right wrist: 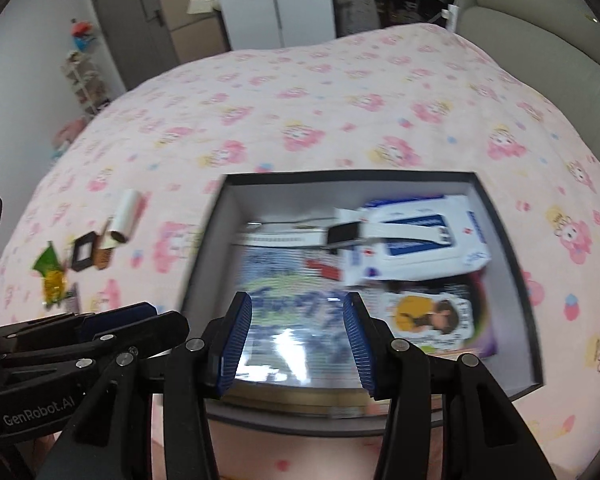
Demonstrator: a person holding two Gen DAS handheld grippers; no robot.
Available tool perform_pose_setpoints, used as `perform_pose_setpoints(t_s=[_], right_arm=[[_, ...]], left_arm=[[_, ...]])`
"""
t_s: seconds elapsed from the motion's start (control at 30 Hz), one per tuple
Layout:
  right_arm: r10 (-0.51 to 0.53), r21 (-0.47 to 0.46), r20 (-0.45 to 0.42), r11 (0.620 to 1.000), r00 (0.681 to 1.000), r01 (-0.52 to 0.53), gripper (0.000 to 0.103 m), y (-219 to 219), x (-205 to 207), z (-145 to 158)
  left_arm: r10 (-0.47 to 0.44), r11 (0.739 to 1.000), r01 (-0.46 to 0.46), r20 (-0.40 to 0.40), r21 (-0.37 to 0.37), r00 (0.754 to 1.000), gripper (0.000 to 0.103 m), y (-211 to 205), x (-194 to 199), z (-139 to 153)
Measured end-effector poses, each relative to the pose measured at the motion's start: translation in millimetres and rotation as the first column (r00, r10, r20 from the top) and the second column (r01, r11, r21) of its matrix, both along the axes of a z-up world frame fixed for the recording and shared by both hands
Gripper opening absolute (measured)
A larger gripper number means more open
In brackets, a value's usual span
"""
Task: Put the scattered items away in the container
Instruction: 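Withdraw the left tool from the box toward the remaining items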
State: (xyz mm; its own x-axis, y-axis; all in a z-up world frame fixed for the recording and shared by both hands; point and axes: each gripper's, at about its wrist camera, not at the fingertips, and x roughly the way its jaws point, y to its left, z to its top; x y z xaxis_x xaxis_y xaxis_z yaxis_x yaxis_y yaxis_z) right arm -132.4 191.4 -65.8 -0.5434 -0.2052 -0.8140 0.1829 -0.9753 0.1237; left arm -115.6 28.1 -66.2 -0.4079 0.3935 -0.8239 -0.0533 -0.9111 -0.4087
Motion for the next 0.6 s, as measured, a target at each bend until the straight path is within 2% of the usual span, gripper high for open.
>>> perform_pose_setpoints(t_s=[0.3,0.4,0.6], right_arm=[[0.129,0.001,-0.008,0.992,0.992,-0.129,0.044,-87.1,13.5,7.8],[0.186,0.025,-0.019,0.982,0.982,-0.185,0.044,-122.5,19.5,8.2],[0.242,0.013,-0.038,0.97,0.97,-0.242,0.044,-188.4,29.6,2.0]], left_arm=[[0.114,0.991,-0.116,-0.038,-0.061,0.993,0.036,-83.6,39.0,13.1],[0.175,0.981,-0.178,-0.04,-0.082,0.984,0.041,-118.5,51.8,12.1],[0.276,0.957,-0.277,-0.028,-0.081,0.961,0.041,-185.4,72.0,4.5]])
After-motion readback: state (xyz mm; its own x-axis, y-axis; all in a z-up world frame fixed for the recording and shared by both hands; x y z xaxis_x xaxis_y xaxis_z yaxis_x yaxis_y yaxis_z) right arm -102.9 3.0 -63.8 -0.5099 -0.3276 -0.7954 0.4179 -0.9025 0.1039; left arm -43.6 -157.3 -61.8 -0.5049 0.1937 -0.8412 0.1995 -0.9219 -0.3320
